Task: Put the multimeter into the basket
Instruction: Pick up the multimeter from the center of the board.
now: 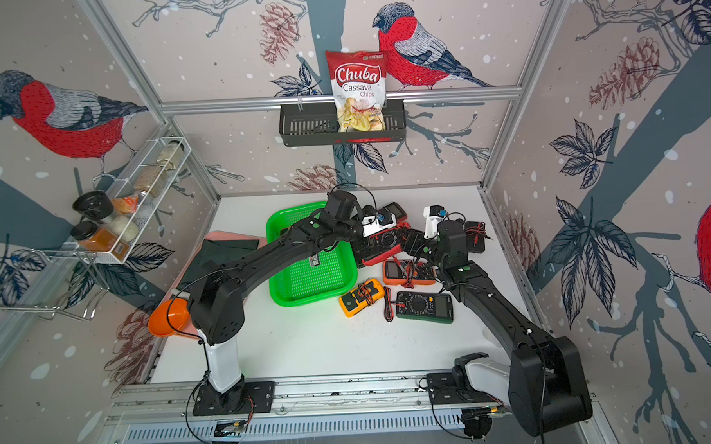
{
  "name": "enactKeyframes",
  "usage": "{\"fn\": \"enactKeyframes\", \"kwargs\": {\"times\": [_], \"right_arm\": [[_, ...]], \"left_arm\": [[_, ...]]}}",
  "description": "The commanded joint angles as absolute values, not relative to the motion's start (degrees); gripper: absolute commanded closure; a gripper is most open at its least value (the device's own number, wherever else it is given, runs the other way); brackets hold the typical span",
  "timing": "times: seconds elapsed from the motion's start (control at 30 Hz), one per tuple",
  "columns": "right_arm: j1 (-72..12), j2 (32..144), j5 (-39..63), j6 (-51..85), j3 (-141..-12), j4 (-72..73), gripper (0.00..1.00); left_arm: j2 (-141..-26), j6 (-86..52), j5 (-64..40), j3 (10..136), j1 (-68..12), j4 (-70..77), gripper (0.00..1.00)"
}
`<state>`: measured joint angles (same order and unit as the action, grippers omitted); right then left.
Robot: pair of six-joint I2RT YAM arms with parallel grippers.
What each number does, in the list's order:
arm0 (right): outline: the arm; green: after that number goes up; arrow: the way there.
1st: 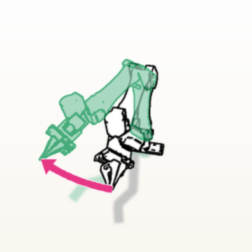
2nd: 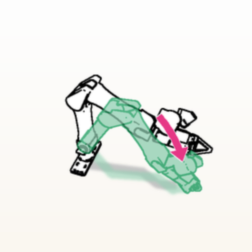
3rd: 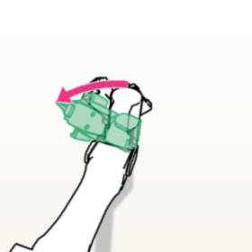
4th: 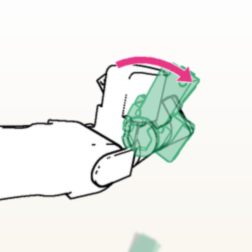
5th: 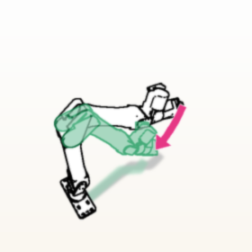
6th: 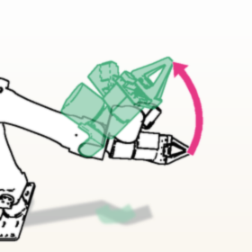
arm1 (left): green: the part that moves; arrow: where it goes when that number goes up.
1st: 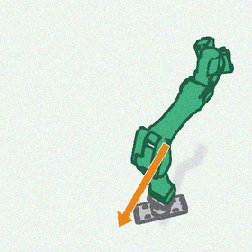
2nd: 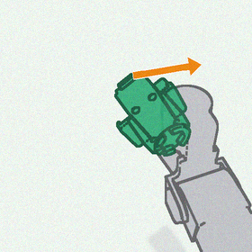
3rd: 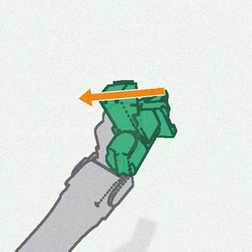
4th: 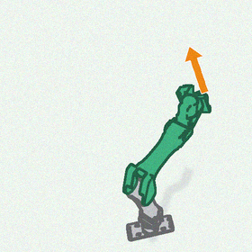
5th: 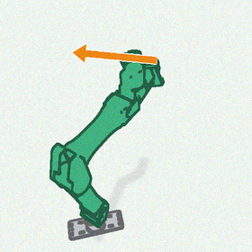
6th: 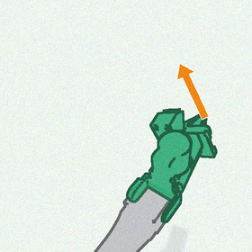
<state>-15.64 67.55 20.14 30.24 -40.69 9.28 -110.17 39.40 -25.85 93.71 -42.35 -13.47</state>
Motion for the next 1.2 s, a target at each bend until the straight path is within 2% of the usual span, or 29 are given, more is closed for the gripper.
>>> {"fn": "enactKeyframes", "kwargs": {"times": [0.0, 0.27, 0.5, 1.17], "right_arm": [[-16.08, 67.5, 20.27, 31.19, -42.07, 18.07, 1.0], [-16.93, 67.34, 17.98, 29.25, -42.63, 16.96, 1.0], [-17.86, 68.1, 17.15, 29.05, -43.14, 16.95, 1.0], [-21.0, 69.14, 17.36, 29.13, -44.65, 16.66, 1.0]], "left_arm": [[-109.78, 39.49, -31.08, 94.05, -42.36, -18.6, 0.02], [-108.04, 35.86, -29.4, 94.6, -40.88, -20.3, 0.02], [-104.94, 33.31, -26.0, 91.14, -40.37, -16.1, 0.02], [-110.57, 34.63, -24.95, 95.12, -40.43, -17.41, 0.02]]}}
